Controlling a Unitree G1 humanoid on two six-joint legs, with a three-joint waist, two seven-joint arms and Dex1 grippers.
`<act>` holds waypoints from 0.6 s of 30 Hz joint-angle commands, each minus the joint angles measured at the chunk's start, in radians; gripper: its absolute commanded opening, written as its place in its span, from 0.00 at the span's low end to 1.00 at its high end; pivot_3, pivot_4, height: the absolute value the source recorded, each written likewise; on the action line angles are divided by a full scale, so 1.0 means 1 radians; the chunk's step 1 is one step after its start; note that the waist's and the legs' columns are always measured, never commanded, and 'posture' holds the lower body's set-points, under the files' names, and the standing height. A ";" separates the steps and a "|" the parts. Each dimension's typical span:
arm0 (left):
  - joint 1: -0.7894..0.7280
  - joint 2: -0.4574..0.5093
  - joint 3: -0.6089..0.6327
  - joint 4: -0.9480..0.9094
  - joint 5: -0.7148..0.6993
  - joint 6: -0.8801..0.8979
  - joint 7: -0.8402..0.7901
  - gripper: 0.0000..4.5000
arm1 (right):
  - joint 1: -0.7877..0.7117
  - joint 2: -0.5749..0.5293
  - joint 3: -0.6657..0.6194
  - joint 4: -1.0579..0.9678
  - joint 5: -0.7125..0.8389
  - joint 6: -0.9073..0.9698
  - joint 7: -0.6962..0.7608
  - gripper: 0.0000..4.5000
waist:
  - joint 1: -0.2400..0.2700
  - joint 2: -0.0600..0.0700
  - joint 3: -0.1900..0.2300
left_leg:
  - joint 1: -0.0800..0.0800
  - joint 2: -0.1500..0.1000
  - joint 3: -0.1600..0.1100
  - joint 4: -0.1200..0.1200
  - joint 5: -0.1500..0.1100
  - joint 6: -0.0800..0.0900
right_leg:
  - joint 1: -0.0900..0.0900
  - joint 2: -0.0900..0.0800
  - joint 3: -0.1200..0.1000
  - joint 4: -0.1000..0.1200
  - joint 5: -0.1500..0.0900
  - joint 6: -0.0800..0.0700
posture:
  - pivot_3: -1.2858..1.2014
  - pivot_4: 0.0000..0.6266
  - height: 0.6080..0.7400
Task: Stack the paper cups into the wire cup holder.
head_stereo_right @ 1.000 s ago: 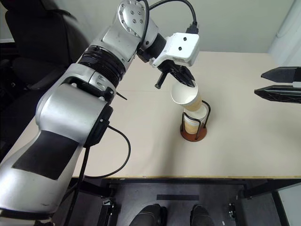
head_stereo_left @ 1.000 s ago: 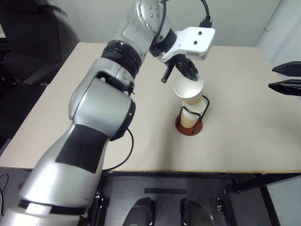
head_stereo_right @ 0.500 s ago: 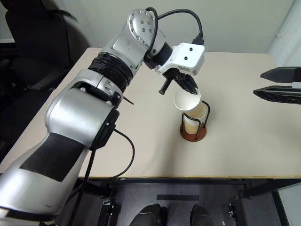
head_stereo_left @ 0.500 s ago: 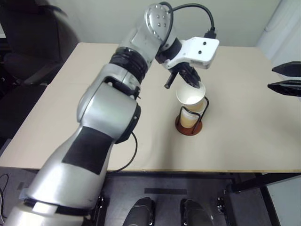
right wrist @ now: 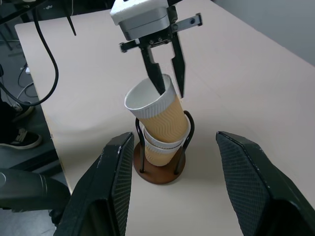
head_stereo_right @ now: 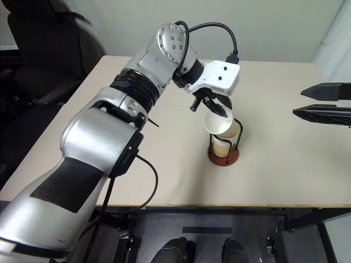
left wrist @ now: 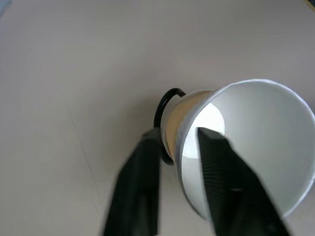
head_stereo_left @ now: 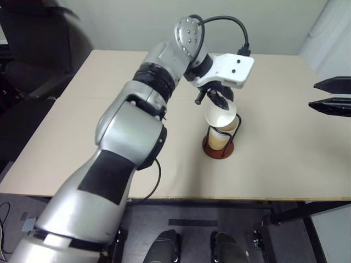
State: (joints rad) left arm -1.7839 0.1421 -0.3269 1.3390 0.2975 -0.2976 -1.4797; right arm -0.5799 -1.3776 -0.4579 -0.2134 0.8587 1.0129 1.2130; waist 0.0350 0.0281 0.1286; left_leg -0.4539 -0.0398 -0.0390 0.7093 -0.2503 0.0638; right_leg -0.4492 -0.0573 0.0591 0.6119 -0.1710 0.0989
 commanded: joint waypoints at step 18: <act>-0.004 -0.037 0.008 -0.001 0.048 -0.042 0.176 0.99 | 0.023 -0.040 -0.069 -0.031 0.012 0.011 -0.003 0.59 | 0.000 0.000 0.000 | 0.000 0.000 0.001 0.001 0.000 0.000 | 0.001 0.000 0.000 0.000 0.001 0.001 | 0.52 0.24 1.00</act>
State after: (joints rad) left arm -1.7804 0.1060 -0.3195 1.3392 0.3359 -0.3231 -1.3418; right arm -0.5545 -1.3895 -0.4666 -0.2321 0.8603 1.0254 1.2120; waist 0.0351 0.0281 0.1286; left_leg -0.4534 -0.0396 -0.0383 0.7105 -0.2503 0.0642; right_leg -0.4486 -0.0570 0.0592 0.6122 -0.1705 0.0998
